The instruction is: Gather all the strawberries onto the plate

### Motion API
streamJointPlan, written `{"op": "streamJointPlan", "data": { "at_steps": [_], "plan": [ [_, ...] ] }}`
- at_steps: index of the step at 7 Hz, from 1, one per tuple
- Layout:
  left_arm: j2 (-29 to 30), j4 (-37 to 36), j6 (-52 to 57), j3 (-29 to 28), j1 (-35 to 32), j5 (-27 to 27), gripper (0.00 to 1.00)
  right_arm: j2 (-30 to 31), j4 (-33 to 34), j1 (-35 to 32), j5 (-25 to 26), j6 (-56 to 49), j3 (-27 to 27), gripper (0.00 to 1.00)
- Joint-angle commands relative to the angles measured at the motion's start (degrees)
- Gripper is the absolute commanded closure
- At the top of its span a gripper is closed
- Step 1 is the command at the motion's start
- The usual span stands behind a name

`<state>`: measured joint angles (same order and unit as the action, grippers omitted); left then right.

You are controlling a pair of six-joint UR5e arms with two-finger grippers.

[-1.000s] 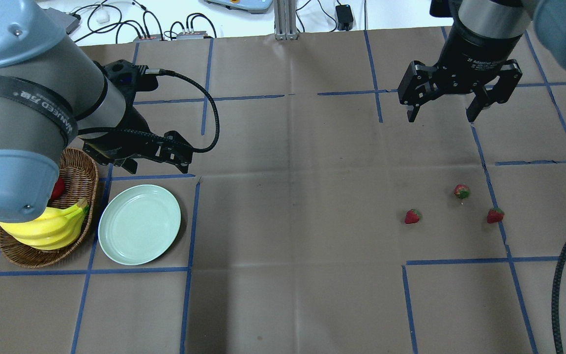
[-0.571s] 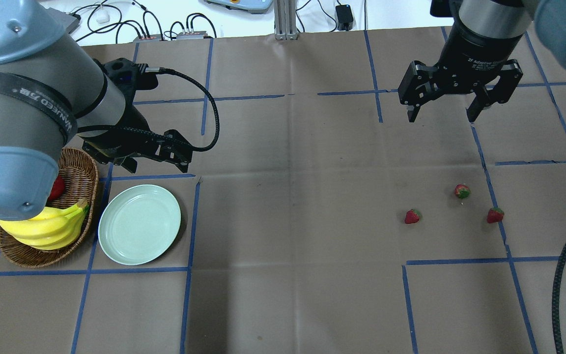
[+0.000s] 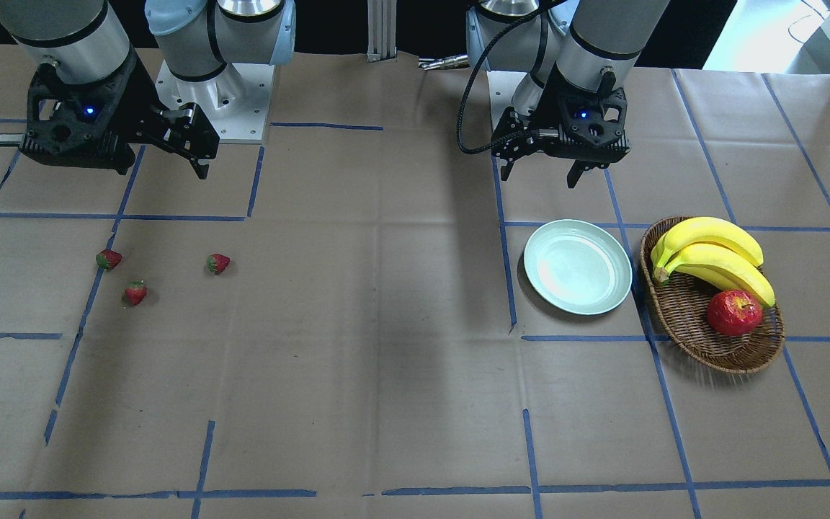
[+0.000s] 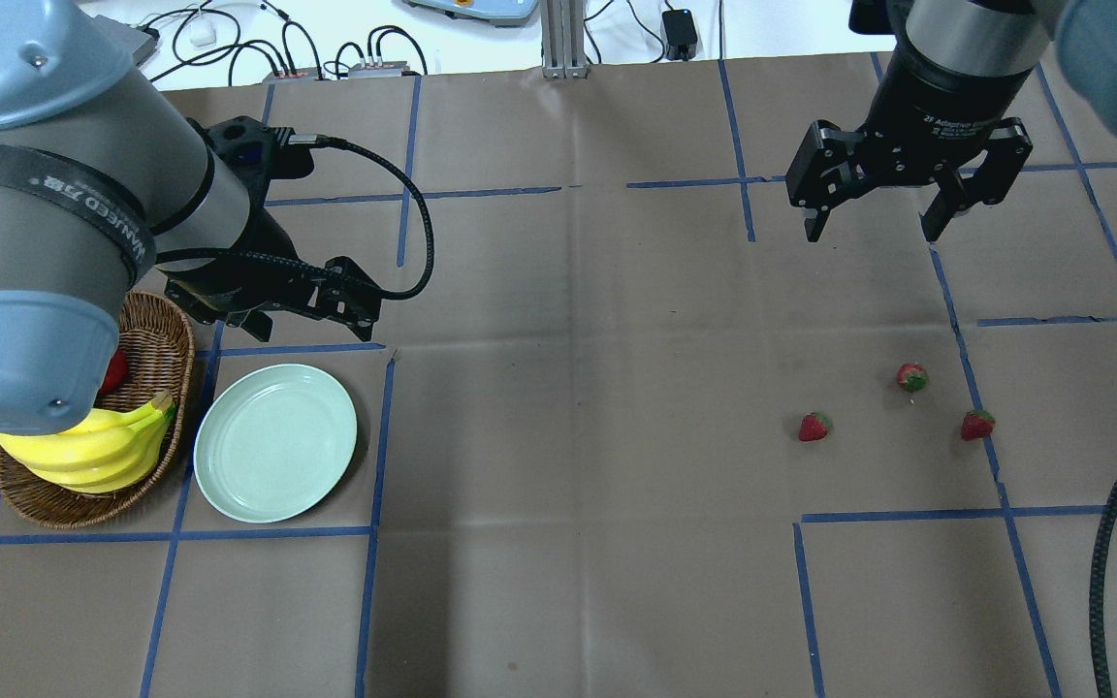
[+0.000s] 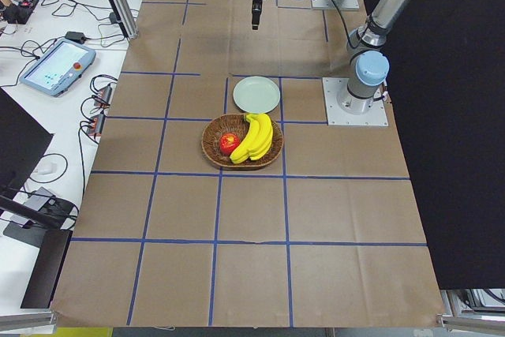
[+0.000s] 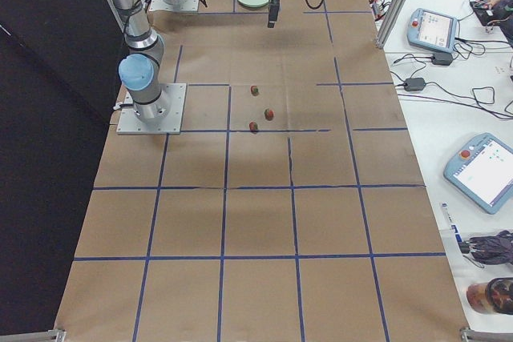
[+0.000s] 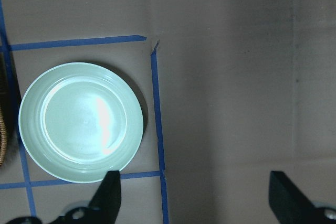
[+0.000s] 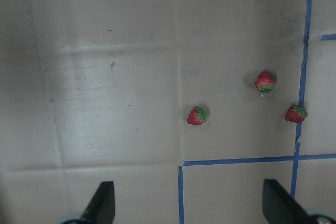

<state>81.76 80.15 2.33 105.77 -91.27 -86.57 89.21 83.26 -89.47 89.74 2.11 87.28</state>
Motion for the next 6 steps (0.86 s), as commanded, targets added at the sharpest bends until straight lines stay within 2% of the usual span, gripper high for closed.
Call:
{"op": "streamJointPlan", "data": {
  "at_steps": [1,4,6],
  "plan": [
    [0.1,0.4,-0.2,-0.4,-0.1,-2.0,0.00,0.0,0.0,0.0,0.0,0.0,0.1,0.00],
    [-0.4,4.7,-0.6,-0.7,-0.8,-4.9,0.00,0.0,-0.1,0.0,0.0,0.0,0.1,0.00],
    [-0.3,5.1,-0.8,-0.7,-1.2,-3.9,0.00,0.0,-0.2,0.0,0.0,0.0,0.3,0.00]
  ]
}}
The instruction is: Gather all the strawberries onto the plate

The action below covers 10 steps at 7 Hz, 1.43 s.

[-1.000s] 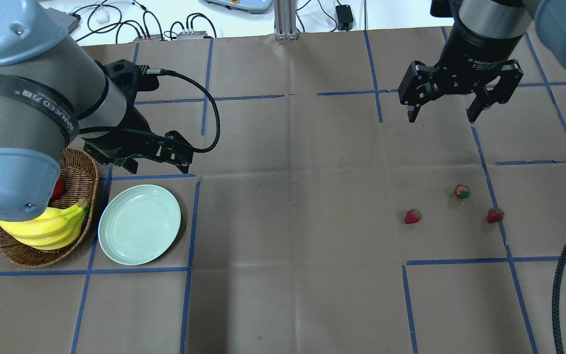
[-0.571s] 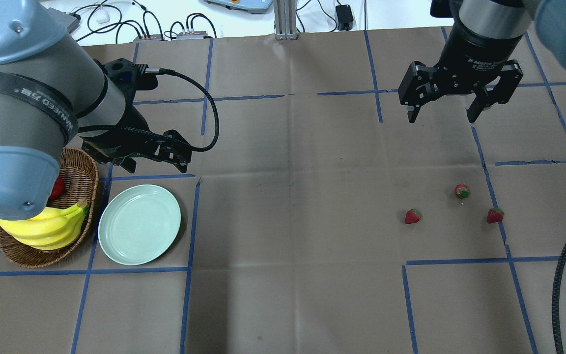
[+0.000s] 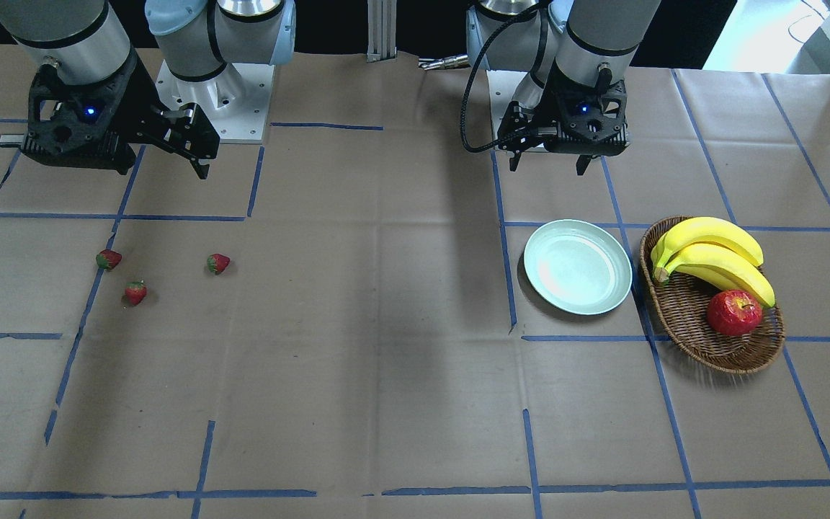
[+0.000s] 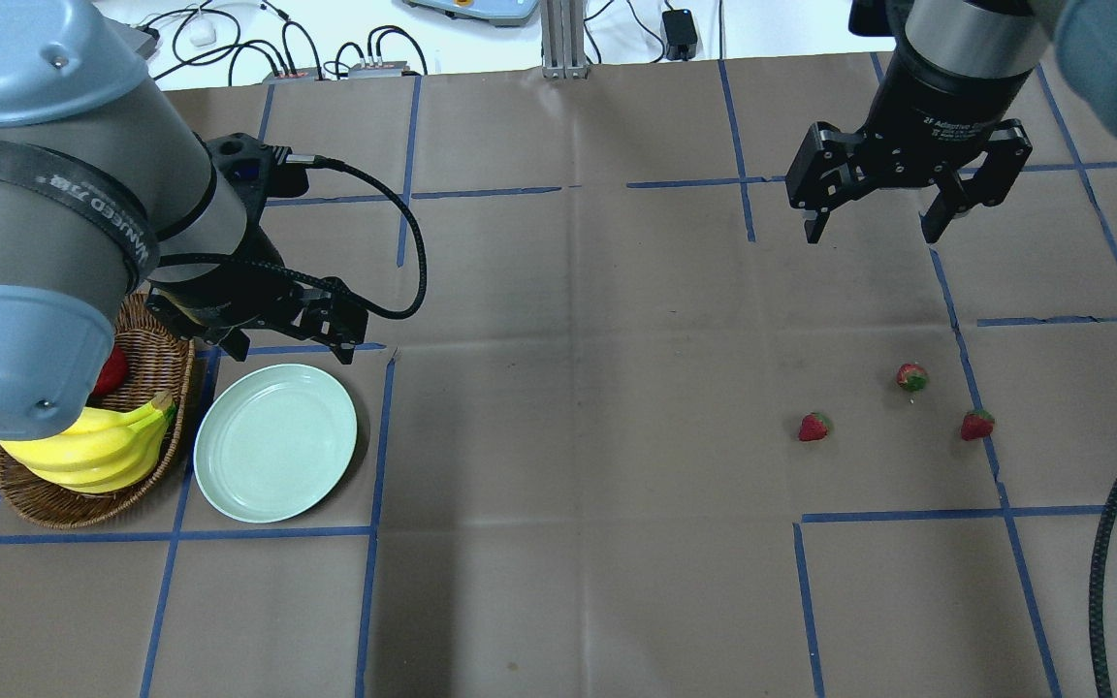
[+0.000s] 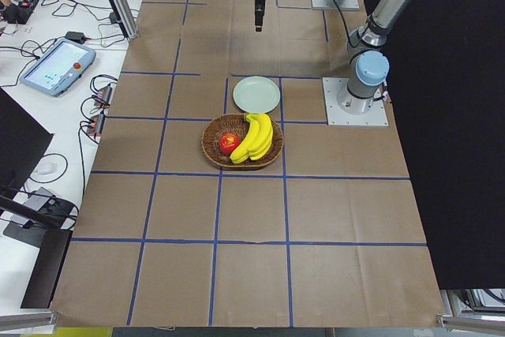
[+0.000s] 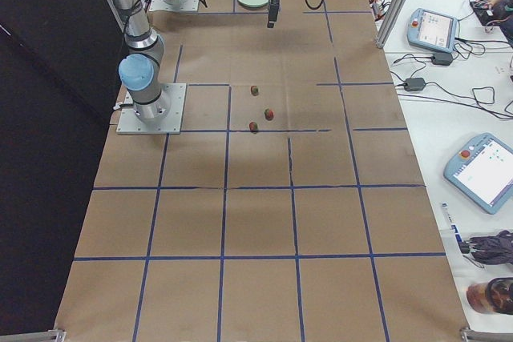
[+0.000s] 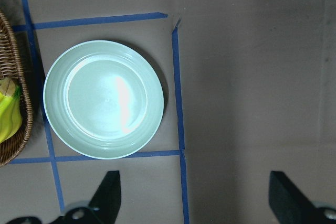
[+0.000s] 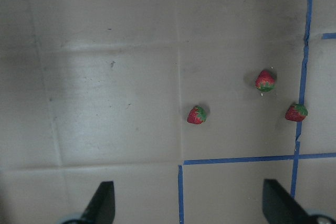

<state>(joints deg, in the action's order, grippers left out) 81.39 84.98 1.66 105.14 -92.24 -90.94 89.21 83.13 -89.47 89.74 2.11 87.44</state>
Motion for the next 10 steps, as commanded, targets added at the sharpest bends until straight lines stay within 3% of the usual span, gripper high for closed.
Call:
{"op": "streamJointPlan", "data": {
  "at_steps": [1,3,5,8,10],
  "plan": [
    [0.2,0.4,-0.1,0.3,-0.2,0.8,0.00,0.2,0.0,0.2,0.0,0.0,1.1,0.00],
    [0.1,0.4,0.4,0.8,-0.2,0.2,0.00,1.0,0.0,0.8,0.1,-0.5,2.6,0.00],
    [0.0,0.1,0.5,1.0,-0.1,0.1,0.00,0.9,1.3,1.0,3.2,-0.8,6.1,0.00],
    [0.0,-0.2,0.9,1.1,-0.1,0.1,0.00,0.9,13.5,1.8,3.0,-1.5,16.8,0.00],
    [0.3,-0.3,0.5,1.1,-0.1,0.5,0.00,0.9,27.8,2.1,3.2,-4.5,26.6,0.00]
  ]
}}
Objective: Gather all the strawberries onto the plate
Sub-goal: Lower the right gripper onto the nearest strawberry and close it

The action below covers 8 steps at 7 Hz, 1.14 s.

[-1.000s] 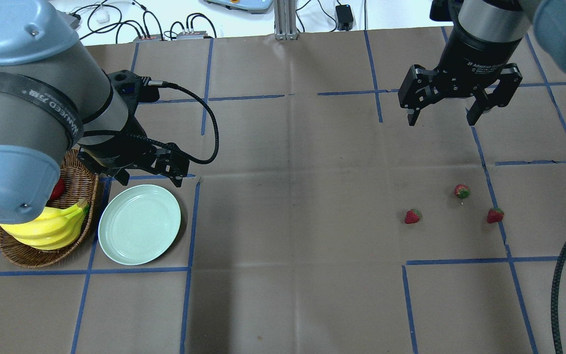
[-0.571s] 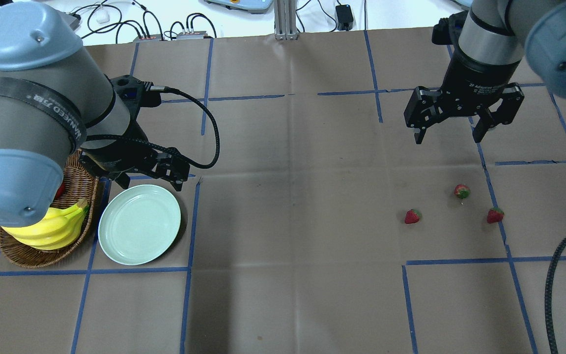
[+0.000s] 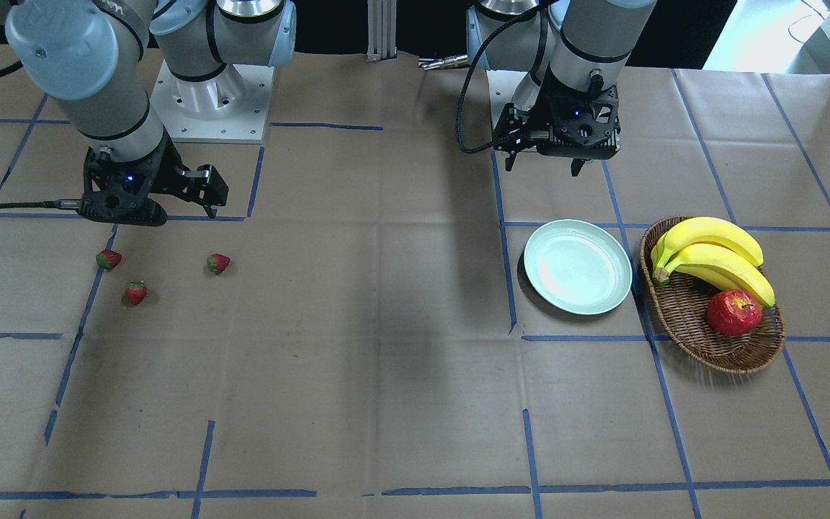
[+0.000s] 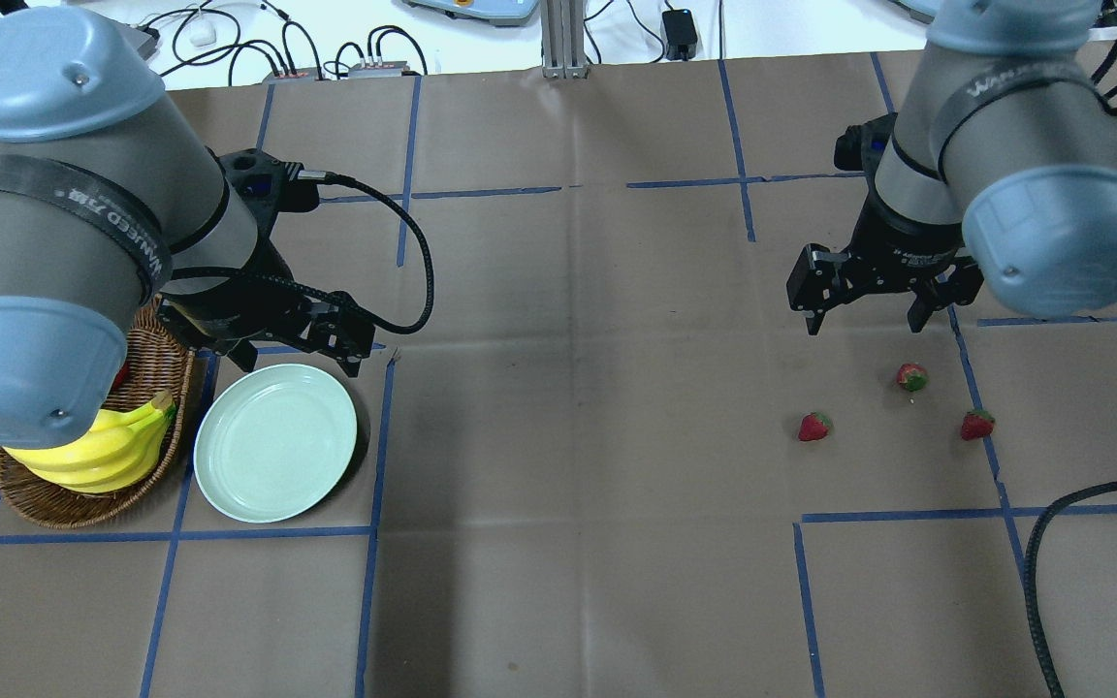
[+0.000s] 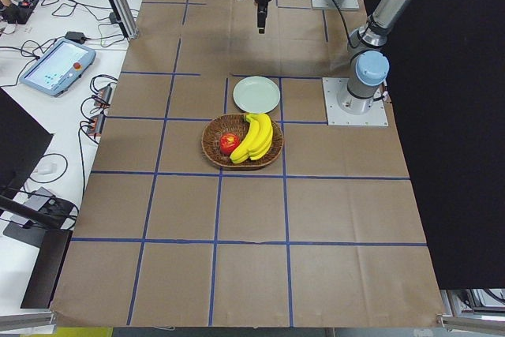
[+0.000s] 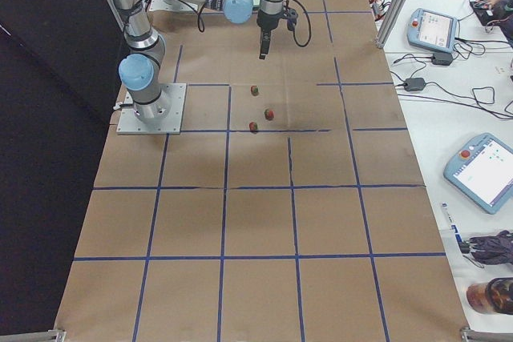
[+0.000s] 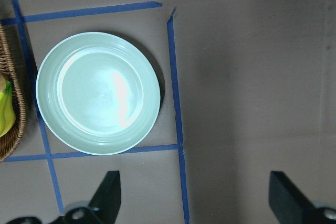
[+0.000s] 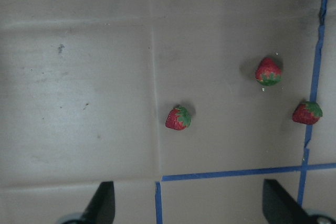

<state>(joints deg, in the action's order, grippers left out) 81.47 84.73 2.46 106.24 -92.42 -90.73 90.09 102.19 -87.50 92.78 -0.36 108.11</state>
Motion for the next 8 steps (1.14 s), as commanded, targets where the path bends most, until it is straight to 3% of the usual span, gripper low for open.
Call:
{"op": "streamJointPlan", "data": {
  "at_steps": [1,4,7,8],
  "plan": [
    [0.0,-0.3,-0.7,-0.2,0.0,0.3,0.00,-0.2,15.4,0.3,0.1,-3.7,10.3,0.00],
    [0.9,-0.3,-1.1,0.0,0.1,0.5,0.00,-0.5,21.5,3.7,-1.1,-3.5,19.1,0.00],
    [0.5,-0.4,-1.4,0.1,0.1,0.0,0.00,-6.9,28.7,3.6,-1.3,-1.9,20.6,0.01],
    [-0.4,-0.3,-1.2,0.1,0.1,-0.1,0.00,-8.4,29.5,3.5,-1.7,-1.1,20.5,0.06]
  ]
}}
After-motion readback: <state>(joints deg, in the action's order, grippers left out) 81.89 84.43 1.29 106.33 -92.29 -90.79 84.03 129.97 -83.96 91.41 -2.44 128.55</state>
